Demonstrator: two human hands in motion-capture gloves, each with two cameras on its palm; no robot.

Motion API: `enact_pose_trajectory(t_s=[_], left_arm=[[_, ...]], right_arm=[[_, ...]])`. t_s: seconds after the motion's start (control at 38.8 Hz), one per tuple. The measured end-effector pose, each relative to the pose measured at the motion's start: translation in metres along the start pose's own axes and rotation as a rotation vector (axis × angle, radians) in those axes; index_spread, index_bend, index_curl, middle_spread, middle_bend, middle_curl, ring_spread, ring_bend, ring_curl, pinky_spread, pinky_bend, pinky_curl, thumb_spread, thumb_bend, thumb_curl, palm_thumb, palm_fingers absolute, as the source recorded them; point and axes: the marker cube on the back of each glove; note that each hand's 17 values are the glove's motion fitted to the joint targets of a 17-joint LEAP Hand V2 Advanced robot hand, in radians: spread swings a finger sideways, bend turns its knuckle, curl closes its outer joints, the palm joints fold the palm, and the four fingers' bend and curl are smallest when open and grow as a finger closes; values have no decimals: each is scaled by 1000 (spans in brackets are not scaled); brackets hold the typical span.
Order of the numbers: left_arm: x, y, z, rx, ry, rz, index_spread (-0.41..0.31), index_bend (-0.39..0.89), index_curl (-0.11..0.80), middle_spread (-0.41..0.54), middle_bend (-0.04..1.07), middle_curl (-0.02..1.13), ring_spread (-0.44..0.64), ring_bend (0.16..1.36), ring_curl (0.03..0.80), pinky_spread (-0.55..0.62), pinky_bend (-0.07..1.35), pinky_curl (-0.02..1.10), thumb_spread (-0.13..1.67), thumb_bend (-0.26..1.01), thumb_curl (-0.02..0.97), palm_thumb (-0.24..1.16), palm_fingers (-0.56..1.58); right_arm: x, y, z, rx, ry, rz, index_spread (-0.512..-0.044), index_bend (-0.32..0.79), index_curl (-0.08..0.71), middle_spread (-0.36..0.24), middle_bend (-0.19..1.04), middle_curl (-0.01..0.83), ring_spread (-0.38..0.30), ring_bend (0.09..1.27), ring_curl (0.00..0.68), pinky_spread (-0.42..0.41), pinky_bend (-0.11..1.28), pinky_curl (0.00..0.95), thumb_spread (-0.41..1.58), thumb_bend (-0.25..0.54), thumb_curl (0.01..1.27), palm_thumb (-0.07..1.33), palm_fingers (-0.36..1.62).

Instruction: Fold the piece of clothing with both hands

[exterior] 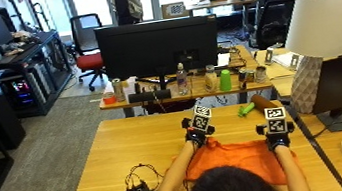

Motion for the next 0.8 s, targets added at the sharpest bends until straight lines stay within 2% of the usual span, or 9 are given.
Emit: enact_pose_trajectory(t_s=[0.08, 0.18, 0.28, 0.39, 0.46, 0.54, 0.59, 0.67, 0.8], left_arm=[[9, -28, 14, -63, -106, -17, -299, 215, 524, -316, 415, 535, -351, 506, 435, -288, 200, 368, 999, -17, 606, 711, 1134], [14, -32, 39, -136, -79, -24, -292, 181, 516, -313, 387, 528, -341, 452, 422, -281, 197, 374, 1075, -19, 578, 687, 1107], [12, -32, 48, -102, -87, -40, -244, 54, 461, -281, 277, 505, -308, 447, 425, -248, 259, 400, 1170, -31, 533, 624, 902], [-1, -25, 40, -67, -198, -123, -183, 28, 413, -221, 174, 501, -238, 471, 446, -153, 301, 430, 1220, -48, 473, 531, 627], [-5, -18, 26, -8, -206, -119, -146, 66, 390, -157, 118, 465, -175, 477, 443, -78, 304, 430, 1239, -39, 439, 492, 481], [-9, -9, 10, 72, -199, -127, -118, 104, 377, -95, 99, 424, -111, 479, 432, -3, 313, 425, 1251, -33, 410, 462, 394], [-8, 2, 0, 104, -176, -104, -107, 117, 367, -67, 110, 403, -81, 488, 420, 30, 323, 415, 1254, -30, 393, 447, 389], [0, 17, -8, 144, -114, -19, -95, 131, 359, -34, 123, 382, -51, 496, 408, 69, 333, 406, 1262, -23, 374, 437, 378], [14, 21, 19, 142, -58, 81, -82, 174, 365, 15, 126, 357, 30, 480, 396, 139, 351, 403, 1274, -19, 345, 420, 332]], right_arm=[[27, -5, 10, -45, 69, 89, -268, 162, 391, -157, 412, 496, -228, 720, 480, -290, 570, 438, 998, -13, 338, 1154, 1292], [33, -14, 36, -27, 31, 174, -269, 150, 386, -157, 427, 500, -227, 712, 478, -294, 553, 433, 1004, -13, 336, 1152, 1273], [46, -21, 48, 75, 47, 229, -270, 136, 379, -160, 417, 496, -233, 679, 468, -289, 542, 427, 1024, -7, 337, 1160, 1209], [66, -49, 61, 228, 84, 209, -282, 110, 361, -161, 347, 475, -228, 620, 450, -268, 541, 422, 1063, -18, 330, 1138, 1069], [82, -81, 95, 183, 66, 175, -285, 99, 347, -161, 307, 463, -228, 588, 441, -250, 526, 416, 1089, -24, 322, 1110, 1027], [92, -70, 94, 132, 72, 153, -291, 91, 332, -162, 278, 455, -228, 570, 434, -237, 518, 412, 1114, -26, 314, 1081, 1022], [97, -57, 87, 112, 68, 135, -294, 85, 321, -162, 257, 449, -226, 559, 429, -232, 518, 410, 1130, -27, 308, 1059, 1021], [103, -33, 80, 53, 58, 117, -296, 79, 306, -161, 238, 445, -222, 552, 428, -225, 511, 407, 1150, -30, 297, 1019, 1016], [118, 2, 95, -30, 6, 128, -300, 30, 266, -148, 201, 439, -196, 532, 429, -194, 551, 416, 1173, -51, 267, 892, 908]])
